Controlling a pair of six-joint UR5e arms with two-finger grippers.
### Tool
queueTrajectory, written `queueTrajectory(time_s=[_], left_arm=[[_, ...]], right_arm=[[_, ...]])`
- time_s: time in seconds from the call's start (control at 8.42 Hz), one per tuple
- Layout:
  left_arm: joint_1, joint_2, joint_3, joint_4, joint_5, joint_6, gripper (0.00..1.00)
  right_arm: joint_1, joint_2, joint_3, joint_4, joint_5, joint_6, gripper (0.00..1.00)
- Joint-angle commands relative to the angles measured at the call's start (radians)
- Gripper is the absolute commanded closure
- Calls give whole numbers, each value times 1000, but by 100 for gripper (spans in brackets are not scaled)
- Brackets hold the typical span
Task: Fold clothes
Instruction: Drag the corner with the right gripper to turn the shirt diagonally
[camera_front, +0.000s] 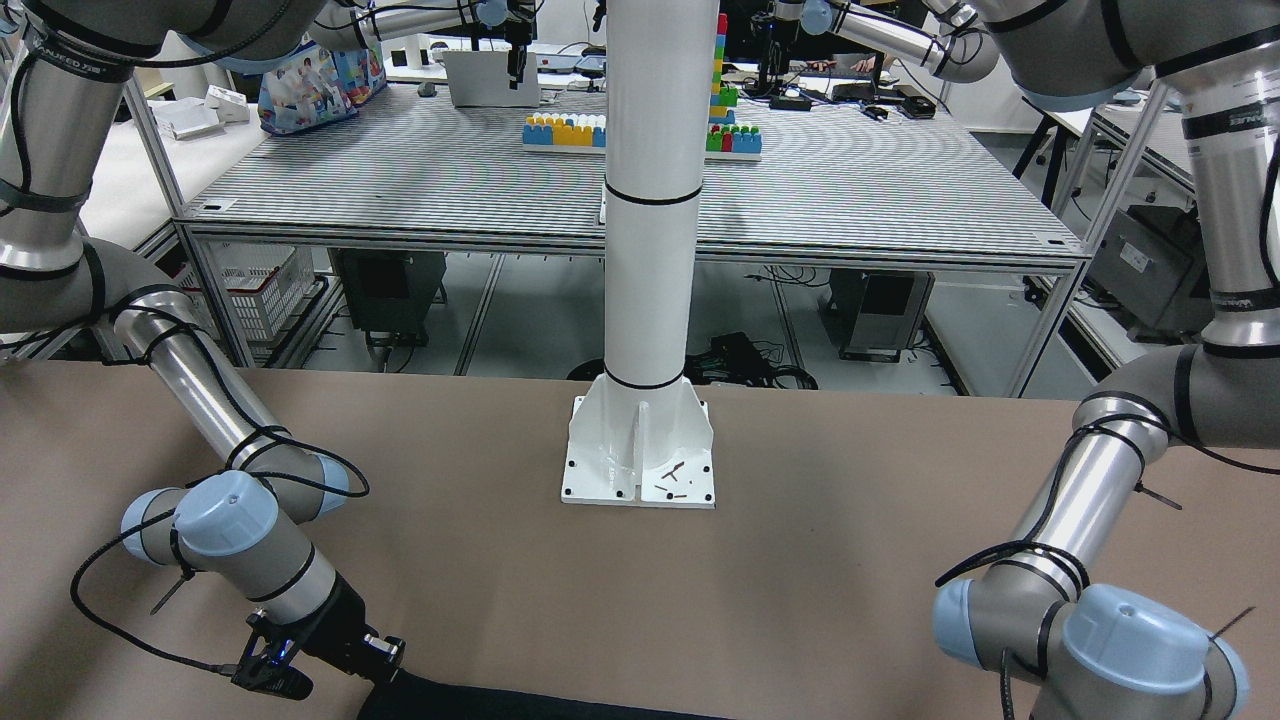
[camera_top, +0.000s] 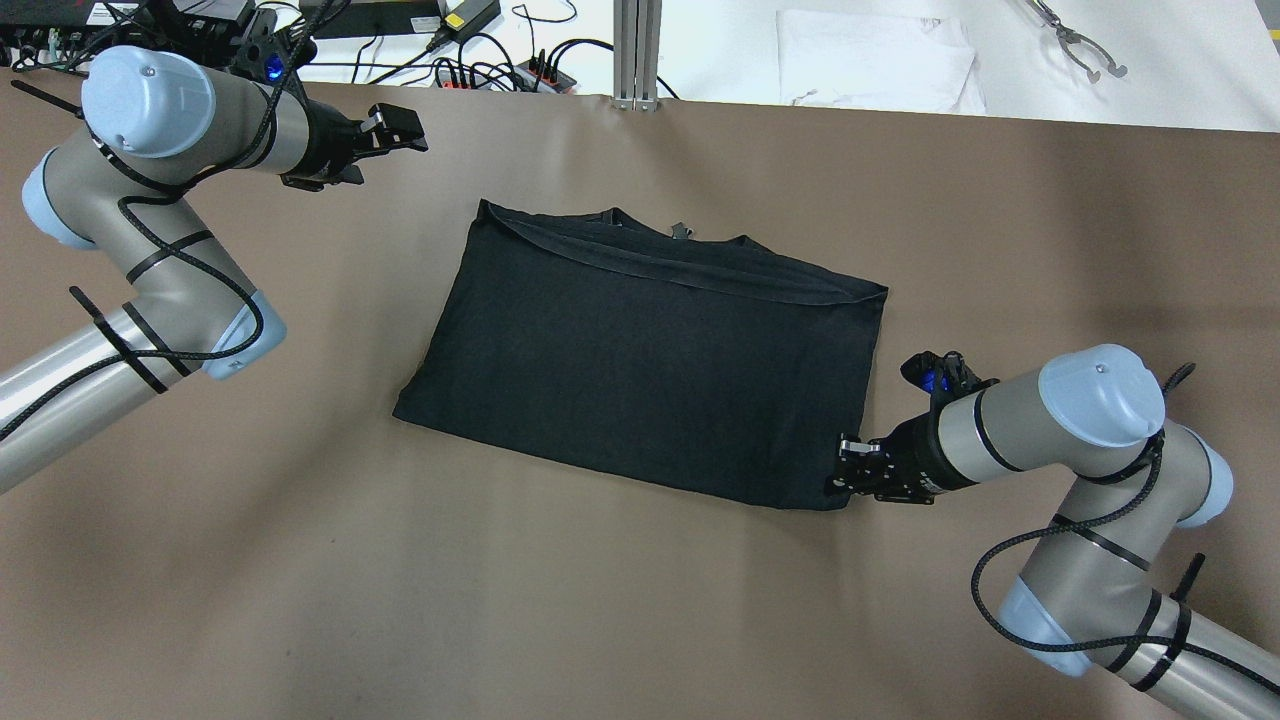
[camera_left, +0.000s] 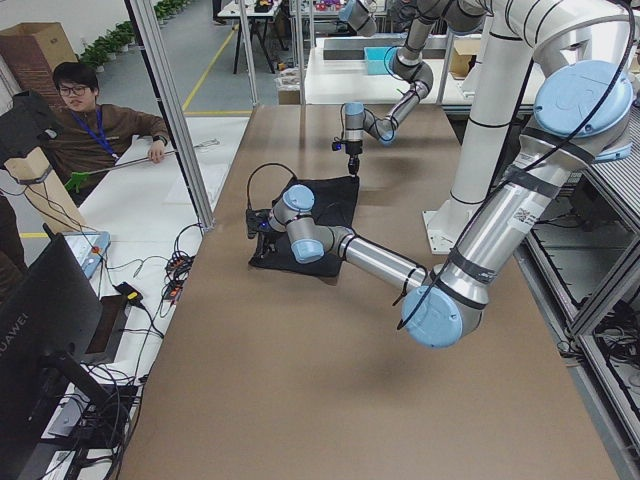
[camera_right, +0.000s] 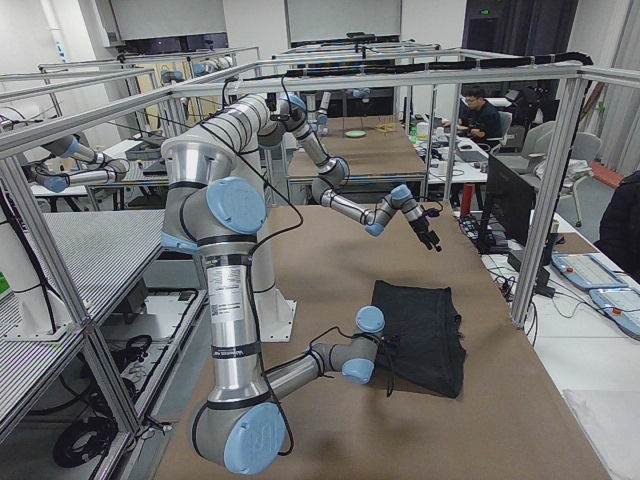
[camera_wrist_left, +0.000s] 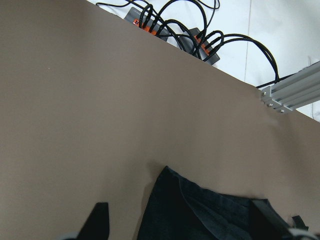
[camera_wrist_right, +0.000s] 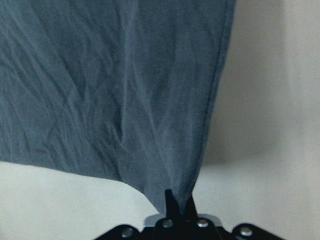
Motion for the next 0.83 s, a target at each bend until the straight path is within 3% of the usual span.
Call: queueTrajectory(time_s=[0.0, 0.48, 0.59, 0.71], left_arm=[[2, 14, -18, 0, 24, 0, 0], [2, 24, -27, 0, 30, 0, 0], [2, 25, -32, 0, 30, 0, 0], [2, 25, -34, 0, 30, 0, 0]], right_arm=[[-97, -11, 90, 5, 61, 91, 100], [-293, 7, 171, 7, 24, 116, 100], [-338, 21, 188, 7, -16, 116, 83], [-355, 35, 191, 7, -59, 116, 6]])
